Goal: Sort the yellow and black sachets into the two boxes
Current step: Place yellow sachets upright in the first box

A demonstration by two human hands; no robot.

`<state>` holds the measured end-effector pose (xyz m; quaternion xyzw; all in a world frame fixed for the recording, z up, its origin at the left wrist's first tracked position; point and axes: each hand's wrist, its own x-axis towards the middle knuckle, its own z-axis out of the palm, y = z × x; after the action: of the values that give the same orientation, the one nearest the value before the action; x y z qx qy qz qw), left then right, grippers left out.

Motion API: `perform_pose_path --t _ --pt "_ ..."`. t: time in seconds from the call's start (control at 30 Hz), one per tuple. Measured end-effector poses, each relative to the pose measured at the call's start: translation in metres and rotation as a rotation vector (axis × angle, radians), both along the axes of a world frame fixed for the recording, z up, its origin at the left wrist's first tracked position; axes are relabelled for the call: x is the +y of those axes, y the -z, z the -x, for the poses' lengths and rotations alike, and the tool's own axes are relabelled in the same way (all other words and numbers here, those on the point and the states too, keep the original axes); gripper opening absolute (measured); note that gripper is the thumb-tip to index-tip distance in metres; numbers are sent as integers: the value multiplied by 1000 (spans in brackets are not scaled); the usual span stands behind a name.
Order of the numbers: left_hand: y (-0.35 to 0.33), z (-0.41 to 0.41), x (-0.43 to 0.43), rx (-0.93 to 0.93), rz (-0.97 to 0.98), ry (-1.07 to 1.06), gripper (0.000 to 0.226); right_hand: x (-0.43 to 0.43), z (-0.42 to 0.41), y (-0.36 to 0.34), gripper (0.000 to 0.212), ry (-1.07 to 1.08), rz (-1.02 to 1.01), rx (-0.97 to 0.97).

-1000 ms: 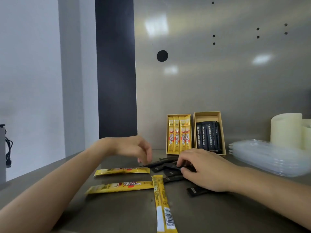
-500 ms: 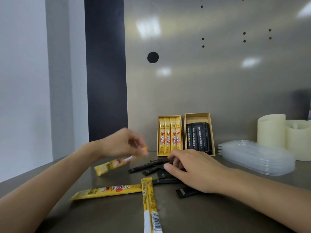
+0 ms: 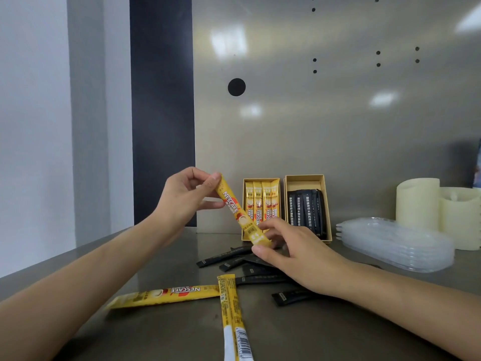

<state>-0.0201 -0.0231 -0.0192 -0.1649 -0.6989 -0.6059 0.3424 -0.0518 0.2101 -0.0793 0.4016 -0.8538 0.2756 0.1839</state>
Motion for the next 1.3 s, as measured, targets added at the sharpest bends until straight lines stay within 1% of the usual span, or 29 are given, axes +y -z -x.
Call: perform_pose_path --t 0.07,0.13,0.2,0.3,0.43,0.53,0.7,0.77,0.9,1.0,1.07,1.1,1.2,1.23,1.3 --pt "6 2 6 -23 -25 21 27 -1 0 0 48 -2 37 -21" --pt "12 5 11 -47 -3 9 28 0 1 0 31 -14 86 -48" --pt "16 7 13 -67 27 -16 30 1 5 1 22 -15 109 -67" --pt "20 9 12 -75 98 -53 28 5 13 0 25 9 124 -111" --pt "29 15 10 -54 254 -174 17 13 24 -1 38 53 120 -109" --pt "33 19 11 -55 278 -251 12 16 27 -2 43 92 110 -78" --pt "32 22 11 -62 254 -276 13 17 33 -3 35 91 158 -2" --pt "33 23 11 -84 243 -263 14 17 33 -4 36 80 182 -6" --pt "37 22 13 -119 312 -229 12 21 35 -10 29 47 265 -5" --pt "37 19 14 -132 375 -158 13 28 38 -19 21 36 363 2" --pt "37 17 15 -158 449 -94 13 32 38 -24 23 33 426 -48" --pt "38 16 16 -177 506 -78 13 33 39 -25 29 10 475 -104" --pt "42 14 20 -229 683 -84 15 32 39 -27 51 -137 689 -367" --pt "43 14 21 -230 721 -89 16 31 38 -27 53 -182 755 -434" --pt "45 13 22 -211 761 -93 16 28 36 -26 44 -249 807 -496"
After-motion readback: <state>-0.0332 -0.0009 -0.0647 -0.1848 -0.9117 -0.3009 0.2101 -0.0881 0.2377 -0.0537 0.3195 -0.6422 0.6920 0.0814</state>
